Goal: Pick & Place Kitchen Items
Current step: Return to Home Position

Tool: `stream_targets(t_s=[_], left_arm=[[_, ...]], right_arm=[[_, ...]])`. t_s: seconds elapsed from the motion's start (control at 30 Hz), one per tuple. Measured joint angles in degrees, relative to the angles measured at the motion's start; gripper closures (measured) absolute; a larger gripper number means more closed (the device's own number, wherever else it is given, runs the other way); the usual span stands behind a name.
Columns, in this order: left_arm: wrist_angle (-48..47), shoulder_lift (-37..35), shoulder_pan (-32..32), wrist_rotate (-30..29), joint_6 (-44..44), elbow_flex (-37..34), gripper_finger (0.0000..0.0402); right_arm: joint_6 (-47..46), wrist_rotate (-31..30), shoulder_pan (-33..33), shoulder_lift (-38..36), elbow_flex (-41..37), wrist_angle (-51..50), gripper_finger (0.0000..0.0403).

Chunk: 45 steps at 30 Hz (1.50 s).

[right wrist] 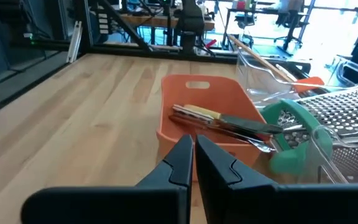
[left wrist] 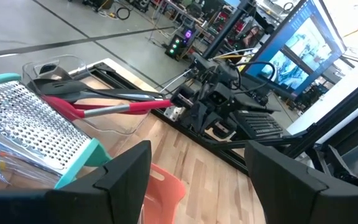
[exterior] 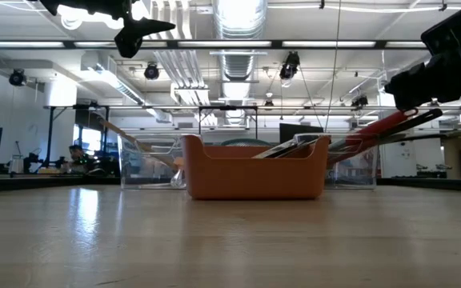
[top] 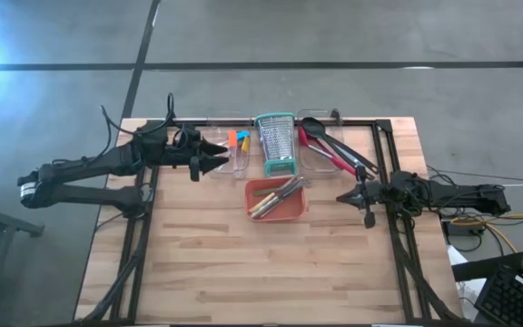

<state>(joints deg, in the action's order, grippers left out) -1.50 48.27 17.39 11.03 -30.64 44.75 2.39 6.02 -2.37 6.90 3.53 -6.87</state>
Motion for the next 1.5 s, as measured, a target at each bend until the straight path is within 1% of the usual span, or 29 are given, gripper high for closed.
stream_targets(t_s=[0.2, 0.37, 0.6, 0.83, 1.13, 1.27, 1.5], left_arm=[[-0.02, 0.0, 0.0, 0.01, -0.01, -0.02, 0.0138], [0.77, -1.61, 0.09, -1.12, -0.01, -2.34, 0.0138], [0.1, -1.27, 0.11, -1.19, 0.0, -6.04, 0.0138], [0.55, -1.35, 0.11, -1.27, 0.0, -12.5, 0.0138], [0.53, -4.01, 0.11, -1.25, -0.09, -25.81, 0.0138], [1.55, -7.69, 0.11, 0.08, -1.15, -30.75, 0.0138], [2.18, -18.15, 0.11, 0.47, -0.95, -38.04, 0.0138]], right_arm=[[0.11, 0.0, 0.0, 0.0, 0.3, -0.22, 0.039], [0.13, -0.01, 0.0, 0.0, 0.37, -0.2, 0.039], [0.2, -0.02, 0.0, 0.0, 0.11, -0.15, 0.039], [0.2, -0.03, 0.0, 0.0, 0.09, -0.14, 0.039], [0.2, -0.02, 0.0, 0.0, 0.07, -0.11, 0.039], [0.21, -0.02, 0.0, 0.0, 0.04, -0.11, 0.039], [0.2, -0.02, 0.0, 0.0, 0.04, -0.11, 0.039]])
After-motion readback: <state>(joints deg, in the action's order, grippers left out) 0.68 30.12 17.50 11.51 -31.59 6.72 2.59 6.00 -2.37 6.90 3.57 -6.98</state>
